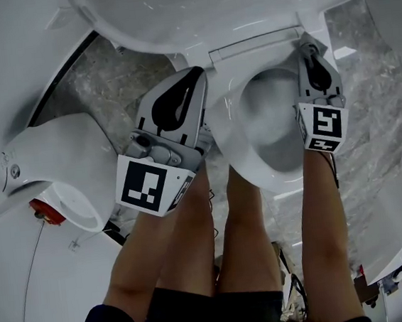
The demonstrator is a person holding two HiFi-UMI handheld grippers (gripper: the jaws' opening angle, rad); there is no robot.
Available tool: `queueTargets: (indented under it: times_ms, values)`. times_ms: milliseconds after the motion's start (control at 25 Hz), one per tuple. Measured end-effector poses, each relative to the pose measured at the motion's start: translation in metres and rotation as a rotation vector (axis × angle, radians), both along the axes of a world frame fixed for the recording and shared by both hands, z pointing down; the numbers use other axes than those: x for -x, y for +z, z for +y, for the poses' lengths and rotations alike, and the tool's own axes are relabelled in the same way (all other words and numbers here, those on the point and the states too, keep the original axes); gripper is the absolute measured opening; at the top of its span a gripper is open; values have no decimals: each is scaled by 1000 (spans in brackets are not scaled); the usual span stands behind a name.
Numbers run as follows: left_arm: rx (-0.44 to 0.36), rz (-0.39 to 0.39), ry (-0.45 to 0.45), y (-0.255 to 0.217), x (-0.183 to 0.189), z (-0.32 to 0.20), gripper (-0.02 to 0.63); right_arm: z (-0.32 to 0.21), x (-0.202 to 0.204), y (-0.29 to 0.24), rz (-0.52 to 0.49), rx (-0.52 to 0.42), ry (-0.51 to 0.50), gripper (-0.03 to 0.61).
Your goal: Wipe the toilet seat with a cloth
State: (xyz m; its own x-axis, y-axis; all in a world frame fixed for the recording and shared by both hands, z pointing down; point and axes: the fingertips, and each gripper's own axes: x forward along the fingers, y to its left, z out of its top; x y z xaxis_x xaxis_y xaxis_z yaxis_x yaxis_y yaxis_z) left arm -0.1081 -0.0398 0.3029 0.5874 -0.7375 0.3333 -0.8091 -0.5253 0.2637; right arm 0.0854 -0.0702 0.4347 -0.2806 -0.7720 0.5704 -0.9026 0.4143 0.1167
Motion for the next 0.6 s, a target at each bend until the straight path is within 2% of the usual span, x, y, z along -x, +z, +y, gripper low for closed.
queueTargets:
  times_ms: [80,120,280,360,480,600]
  values:
    - [-1,0,3,0,-1,1,21,5,19,2,-45,5,-30,29]
    - [-1,0,4,0,-1,1,21,10,37,3,-70,13,-77,29]
    - [-2,2,7,-1,-5,0,21,54,132,4,-161,61,-353,29]
    - [-3,0,12,-2,-7,1,21,85,169,1,-224,84,-453,29]
    - [-3,-3,22,-2,-11,1,21,116,198,-5,-274,107,-557,29]
    - [-6,-5,28,-4,-12,1,21,113,196,-4,-218,90,-603,29]
